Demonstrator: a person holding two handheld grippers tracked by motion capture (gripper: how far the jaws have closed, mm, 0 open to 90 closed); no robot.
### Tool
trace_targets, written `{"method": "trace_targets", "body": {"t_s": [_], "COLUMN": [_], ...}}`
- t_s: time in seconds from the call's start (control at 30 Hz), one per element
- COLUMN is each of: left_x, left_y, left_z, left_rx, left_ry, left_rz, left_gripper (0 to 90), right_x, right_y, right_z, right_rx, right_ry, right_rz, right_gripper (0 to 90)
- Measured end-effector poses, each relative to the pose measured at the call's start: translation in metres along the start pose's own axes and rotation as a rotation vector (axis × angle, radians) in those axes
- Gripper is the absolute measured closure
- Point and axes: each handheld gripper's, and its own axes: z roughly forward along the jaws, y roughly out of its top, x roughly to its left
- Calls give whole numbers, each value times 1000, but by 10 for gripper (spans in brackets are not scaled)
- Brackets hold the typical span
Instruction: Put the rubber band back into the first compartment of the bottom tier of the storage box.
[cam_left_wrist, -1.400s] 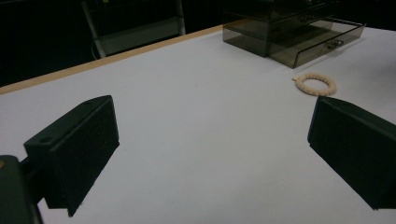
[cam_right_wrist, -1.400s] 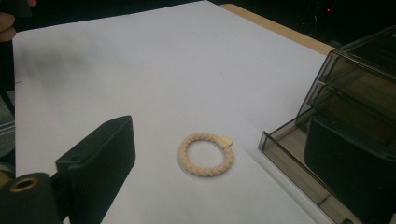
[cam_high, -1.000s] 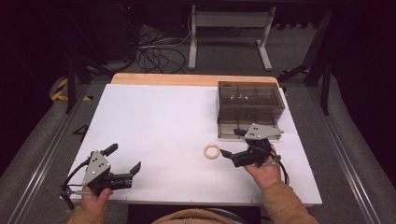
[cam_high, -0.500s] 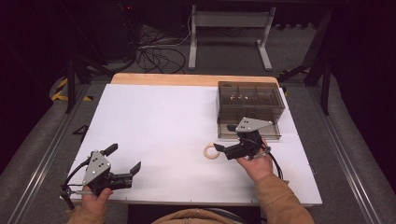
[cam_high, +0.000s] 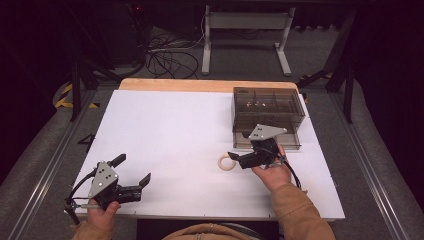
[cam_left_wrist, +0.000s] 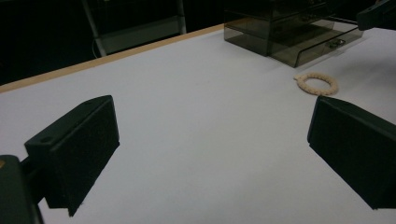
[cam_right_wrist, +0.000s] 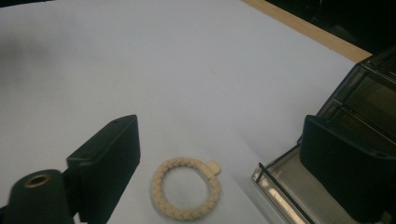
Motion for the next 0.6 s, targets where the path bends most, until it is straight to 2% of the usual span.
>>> {"method": "trace_targets", "body": {"t_s": [0.1,0.13,0.17,0.2,0.27,0.37,0.47,0.5,0.6], "left_x": [0,0,0,0,0,0,0,0,0], "left_y": [0,0,0,0,0,0,0,0,0], "left_z": [0,0,1,1,0,1,1,1,1], "left_rx": [1,0,1,1,0,0,1,1,2], "left_ry": [0,0,-1,0,0,0,-1,-1,-1], "left_rz": [-1,-2,-2,-2,-1,-1,-2,-2,-1], "left_gripper": [27,27,27,27,27,27,27,27,27], "right_x": [-1,-1,-3,-3,-4,-3,-1,-1,0], "right_y": [0,0,0,0,0,1,1,1,1], "right_z": [-2,-2,-3,-3,-3,-4,0,0,6], "right_rx": [11,11,25,25,33,39,87,87,152], "right_ry": [0,0,4,4,28,26,30,30,22], "right_rz": [34,34,78,78,116,114,108,108,105], "right_gripper": [224,224,264,264,297,324,390,390,426]}}
